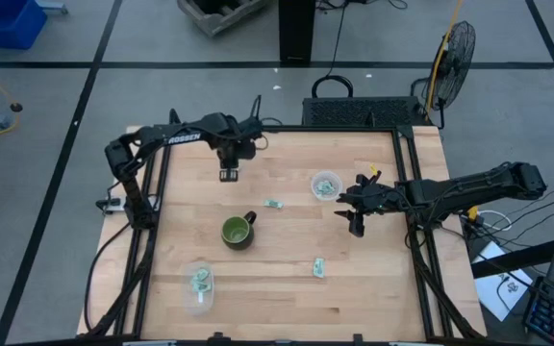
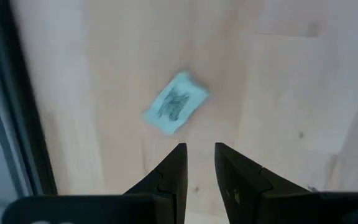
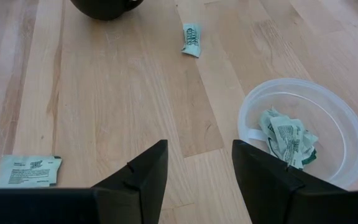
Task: Pick and place Stevia / Truvia into bins
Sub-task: Put the white stevia packet into the rectangle transparent container
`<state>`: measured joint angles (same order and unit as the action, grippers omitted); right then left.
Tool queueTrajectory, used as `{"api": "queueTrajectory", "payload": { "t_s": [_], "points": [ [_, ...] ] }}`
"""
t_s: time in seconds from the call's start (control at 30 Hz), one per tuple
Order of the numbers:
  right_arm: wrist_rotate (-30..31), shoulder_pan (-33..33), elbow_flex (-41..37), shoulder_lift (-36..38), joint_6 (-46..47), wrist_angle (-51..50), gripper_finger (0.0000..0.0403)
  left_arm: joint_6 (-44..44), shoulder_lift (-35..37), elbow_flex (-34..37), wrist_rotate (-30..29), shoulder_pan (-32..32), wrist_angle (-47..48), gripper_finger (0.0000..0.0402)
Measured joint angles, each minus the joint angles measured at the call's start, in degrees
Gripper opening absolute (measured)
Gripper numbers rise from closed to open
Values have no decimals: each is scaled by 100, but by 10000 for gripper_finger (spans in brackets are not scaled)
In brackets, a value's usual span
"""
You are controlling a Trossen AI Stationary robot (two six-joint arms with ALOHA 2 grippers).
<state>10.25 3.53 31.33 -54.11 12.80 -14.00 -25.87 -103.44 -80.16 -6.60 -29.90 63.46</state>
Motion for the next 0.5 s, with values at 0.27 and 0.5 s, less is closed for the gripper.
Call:
{"api": "queueTrajectory", "payload": {
  "t_s": [0.27, 0.5],
  "points": [
    [-3, 0, -133, -1, 0, 0, 171, -657, -44, 190, 67, 235, -283, 88],
    [-3, 0, -219, -2, -64, 130, 171, -646, -52, 901, -568, 258, -1251, 88]
  ]
}}
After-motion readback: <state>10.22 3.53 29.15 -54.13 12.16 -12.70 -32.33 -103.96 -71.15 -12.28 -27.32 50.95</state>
